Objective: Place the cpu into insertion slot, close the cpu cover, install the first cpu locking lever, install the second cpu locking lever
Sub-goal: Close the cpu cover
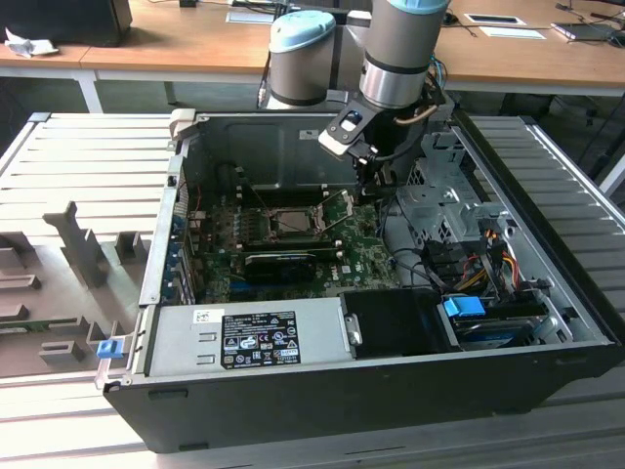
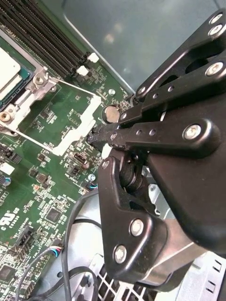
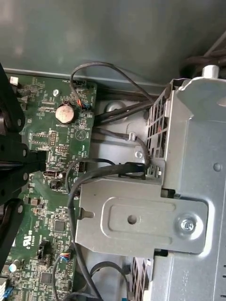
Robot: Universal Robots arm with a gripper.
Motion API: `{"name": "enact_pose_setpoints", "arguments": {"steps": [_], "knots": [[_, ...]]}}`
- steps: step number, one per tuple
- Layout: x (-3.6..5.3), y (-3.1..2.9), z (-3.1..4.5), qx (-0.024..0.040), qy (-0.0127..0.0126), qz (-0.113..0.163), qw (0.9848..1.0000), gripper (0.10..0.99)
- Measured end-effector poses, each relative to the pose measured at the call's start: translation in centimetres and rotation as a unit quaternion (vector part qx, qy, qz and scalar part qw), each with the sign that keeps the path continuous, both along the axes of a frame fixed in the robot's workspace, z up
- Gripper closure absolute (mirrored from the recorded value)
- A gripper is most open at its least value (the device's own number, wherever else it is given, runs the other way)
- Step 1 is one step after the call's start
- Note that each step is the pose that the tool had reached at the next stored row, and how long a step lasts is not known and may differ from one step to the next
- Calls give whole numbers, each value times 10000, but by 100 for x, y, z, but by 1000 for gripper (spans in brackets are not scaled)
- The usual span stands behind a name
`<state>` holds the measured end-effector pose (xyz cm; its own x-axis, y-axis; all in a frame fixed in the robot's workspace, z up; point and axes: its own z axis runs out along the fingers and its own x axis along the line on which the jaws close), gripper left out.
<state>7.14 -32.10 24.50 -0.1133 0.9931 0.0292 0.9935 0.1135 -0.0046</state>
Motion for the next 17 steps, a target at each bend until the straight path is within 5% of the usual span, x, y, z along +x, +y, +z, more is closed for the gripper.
{"name": "enact_pose_setpoints", "arguments": {"steps": [9,12,14,17], "knots": [[-191,0,-1,0,0,0,10000,980],[-308,0,0,-1,0,0,10000,980],[-474,-1,0,-1,-1,0,10000,980],[-568,0,0,0,-2,1,10000,980]]}}
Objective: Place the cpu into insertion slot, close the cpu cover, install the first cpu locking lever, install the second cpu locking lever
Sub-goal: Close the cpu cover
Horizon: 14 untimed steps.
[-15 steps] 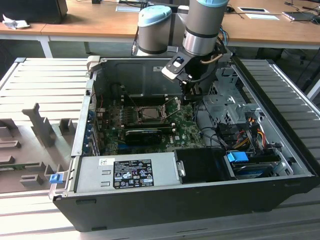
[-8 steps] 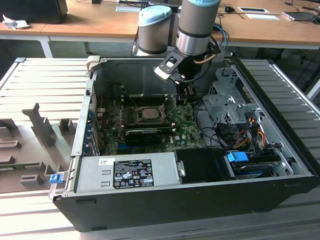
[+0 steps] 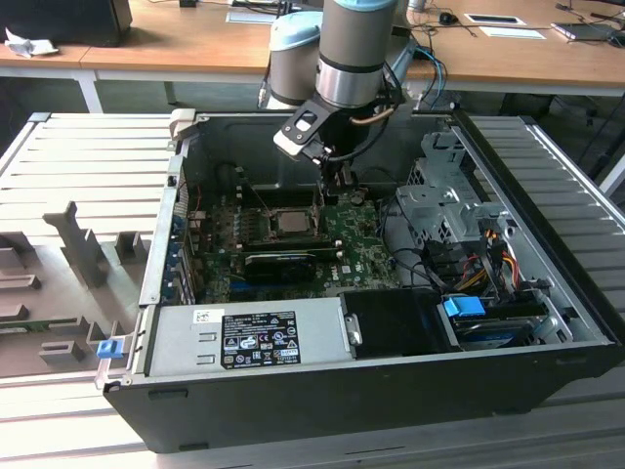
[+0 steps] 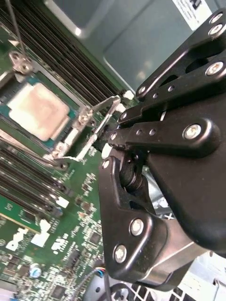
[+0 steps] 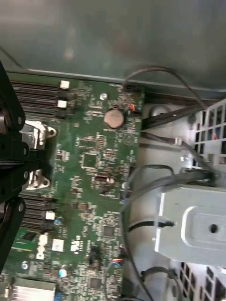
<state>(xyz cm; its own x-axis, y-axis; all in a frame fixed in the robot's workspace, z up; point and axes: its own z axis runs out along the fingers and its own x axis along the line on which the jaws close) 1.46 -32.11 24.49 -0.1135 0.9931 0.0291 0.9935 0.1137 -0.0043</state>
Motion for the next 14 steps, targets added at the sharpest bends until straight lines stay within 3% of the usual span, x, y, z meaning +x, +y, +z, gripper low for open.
{"name": "enact_pose_setpoints", "arguments": {"steps": [2,7,14], "knots": [[-92,1,-7,1,0,-1,10000,980],[-146,8,-94,0,0,-1,10000,980],[-326,15,-106,1,0,-1,10000,980]]}}
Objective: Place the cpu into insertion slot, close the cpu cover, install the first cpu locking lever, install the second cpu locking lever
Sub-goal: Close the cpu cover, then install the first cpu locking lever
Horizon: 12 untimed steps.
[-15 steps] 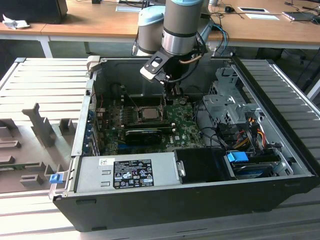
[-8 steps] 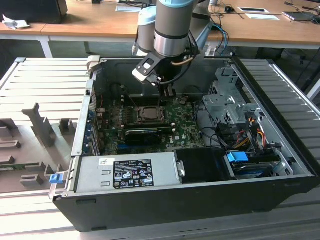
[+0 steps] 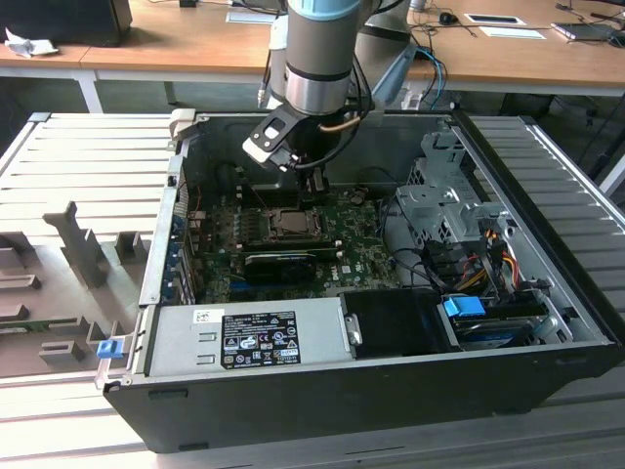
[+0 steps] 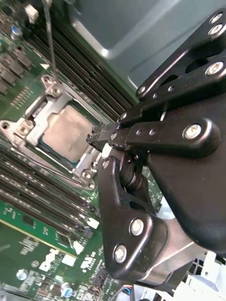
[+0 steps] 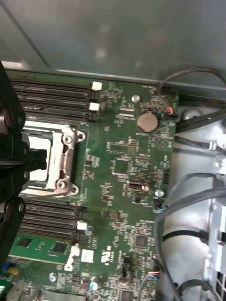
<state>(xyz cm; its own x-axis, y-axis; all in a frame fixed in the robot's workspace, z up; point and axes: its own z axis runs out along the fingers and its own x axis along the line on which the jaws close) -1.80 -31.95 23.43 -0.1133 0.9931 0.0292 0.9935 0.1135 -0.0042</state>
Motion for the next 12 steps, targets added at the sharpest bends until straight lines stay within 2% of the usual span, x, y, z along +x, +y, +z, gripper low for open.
{"name": "enact_pose_setpoints", "arguments": {"steps": [2,4,10,12], "knots": [[-64,0,1,-1,1,1,10000,980],[-90,0,1,-1,1,0,10000,980],[-112,0,1,-1,1,1,10000,980],[-113,0,30,-1,1,0,10000,980]]}}
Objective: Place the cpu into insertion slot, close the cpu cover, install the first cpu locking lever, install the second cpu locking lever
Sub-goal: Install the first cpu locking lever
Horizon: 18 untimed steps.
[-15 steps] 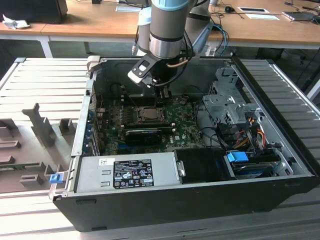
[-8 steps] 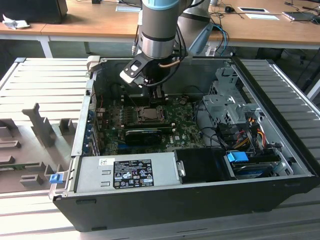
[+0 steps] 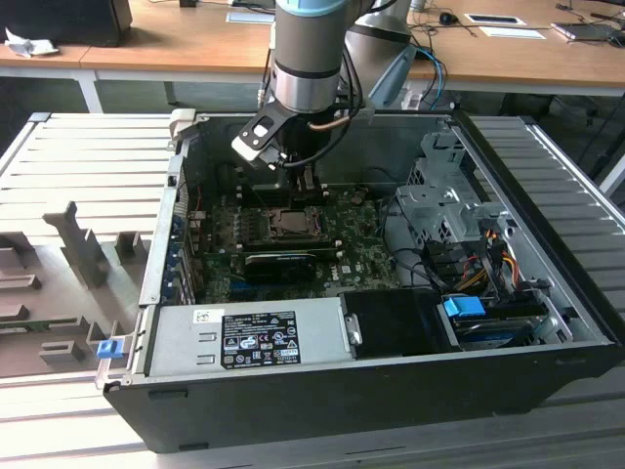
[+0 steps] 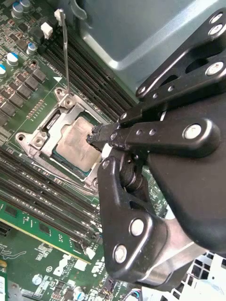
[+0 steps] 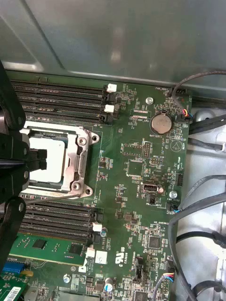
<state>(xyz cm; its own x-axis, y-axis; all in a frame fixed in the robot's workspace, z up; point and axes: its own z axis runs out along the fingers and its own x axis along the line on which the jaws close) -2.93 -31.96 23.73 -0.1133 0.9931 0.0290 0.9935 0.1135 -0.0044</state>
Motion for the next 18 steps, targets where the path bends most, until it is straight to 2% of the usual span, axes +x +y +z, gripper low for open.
{"name": "enact_pose_setpoints", "arguments": {"steps": [5,7,12,14,16,18], "knots": [[0,0,162,0,1,-1,10000,980],[0,0,273,0,3,0,10000,980],[0,0,473,0,6,14,10000,980],[0,0,474,-3,6,210,9998,980],[0,0,472,-4,6,557,9984,980],[2,0,472,-3,6,636,9980,980]]}}
